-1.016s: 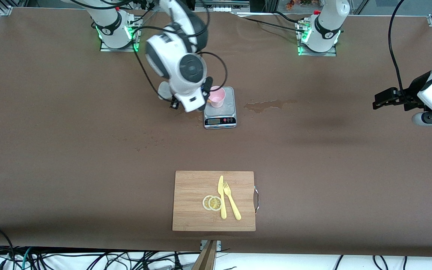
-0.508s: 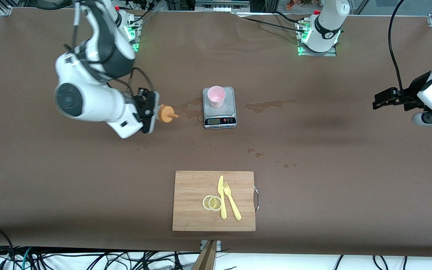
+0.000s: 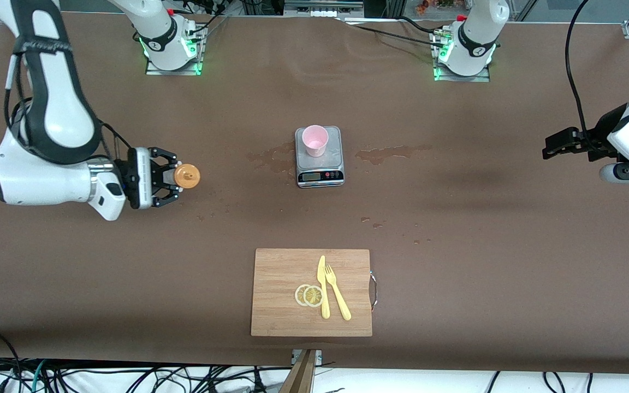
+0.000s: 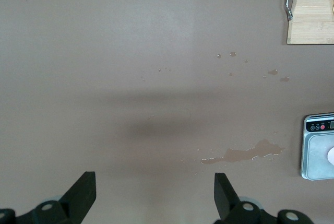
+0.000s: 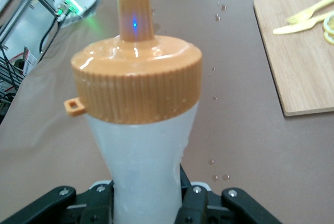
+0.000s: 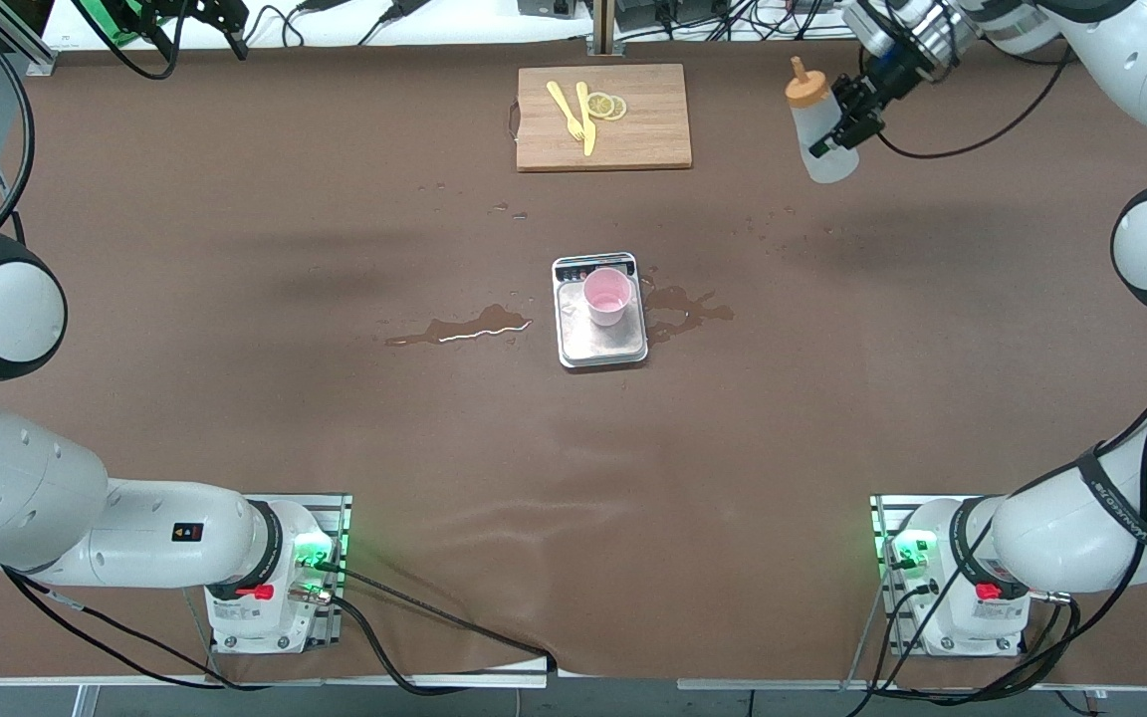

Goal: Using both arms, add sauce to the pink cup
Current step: 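Carry the sauce bottle back beside its starting spot, then set the bottle down and open the right gripper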

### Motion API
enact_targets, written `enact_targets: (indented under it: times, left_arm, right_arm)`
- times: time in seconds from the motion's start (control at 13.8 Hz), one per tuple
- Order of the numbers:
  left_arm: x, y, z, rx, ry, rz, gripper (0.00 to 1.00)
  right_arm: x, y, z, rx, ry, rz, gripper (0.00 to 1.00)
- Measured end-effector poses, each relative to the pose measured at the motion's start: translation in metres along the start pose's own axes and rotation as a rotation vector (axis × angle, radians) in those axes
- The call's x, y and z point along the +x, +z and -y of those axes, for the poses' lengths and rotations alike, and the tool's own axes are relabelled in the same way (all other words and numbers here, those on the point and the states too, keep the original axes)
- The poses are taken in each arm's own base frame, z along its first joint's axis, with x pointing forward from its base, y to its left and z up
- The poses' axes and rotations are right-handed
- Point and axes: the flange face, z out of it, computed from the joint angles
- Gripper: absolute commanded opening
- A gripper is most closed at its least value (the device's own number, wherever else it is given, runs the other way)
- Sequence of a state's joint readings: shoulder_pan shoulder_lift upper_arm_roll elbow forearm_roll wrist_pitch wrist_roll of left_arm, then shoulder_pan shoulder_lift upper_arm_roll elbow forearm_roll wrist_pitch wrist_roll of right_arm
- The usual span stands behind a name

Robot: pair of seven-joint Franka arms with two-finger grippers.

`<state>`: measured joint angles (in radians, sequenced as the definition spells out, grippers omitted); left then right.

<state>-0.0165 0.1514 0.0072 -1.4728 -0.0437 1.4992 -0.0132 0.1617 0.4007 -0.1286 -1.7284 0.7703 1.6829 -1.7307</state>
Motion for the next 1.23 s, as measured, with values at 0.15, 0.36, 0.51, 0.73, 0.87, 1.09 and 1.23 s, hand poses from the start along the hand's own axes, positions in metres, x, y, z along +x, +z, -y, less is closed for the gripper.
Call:
enact_targets:
  times: [0.15,0.36,0.51,0.73,0.87,1.09,1.23]
  left_arm:
    - [0.0,0.0,0.0,0.0,0.0,0.0,1.0]
    - [0.0,0.0,0.0,0.0,0.0,0.0,1.0]
    - [0.0,0.0,0.0,0.0,0.0,0.0,1.0]
    - [0.0,0.0,0.0,0.0,0.0,0.0,1.0]
    - [0.0,0.0,0.0,0.0,0.0,-0.001,1.0]
    - [0.0,0.0,0.0,0.0,0.0,-0.001,1.0]
    - [0.0,0.0,0.0,0.0,0.0,-0.001,1.0]
  right_arm:
    - [-0.045,0.014,-0.002,0.028,-0.071,-0.118,0.14]
    - [-0.119,0.05,-0.004,0.068,-0.18,-0.272,0.15]
    - [-0.164,0.072,-0.005,0.09,-0.234,-0.324,0.16]
    - [-0.221,0.092,-0.005,0.095,-0.276,-0.366,0.28]
    - [-0.244,0.094,-0.003,0.082,-0.281,-0.377,0.43]
    - [-0.268,0.09,0.001,0.07,-0.272,-0.406,1.0]
    - [-0.271,0.085,0.002,0.065,-0.27,-0.41,1.0]
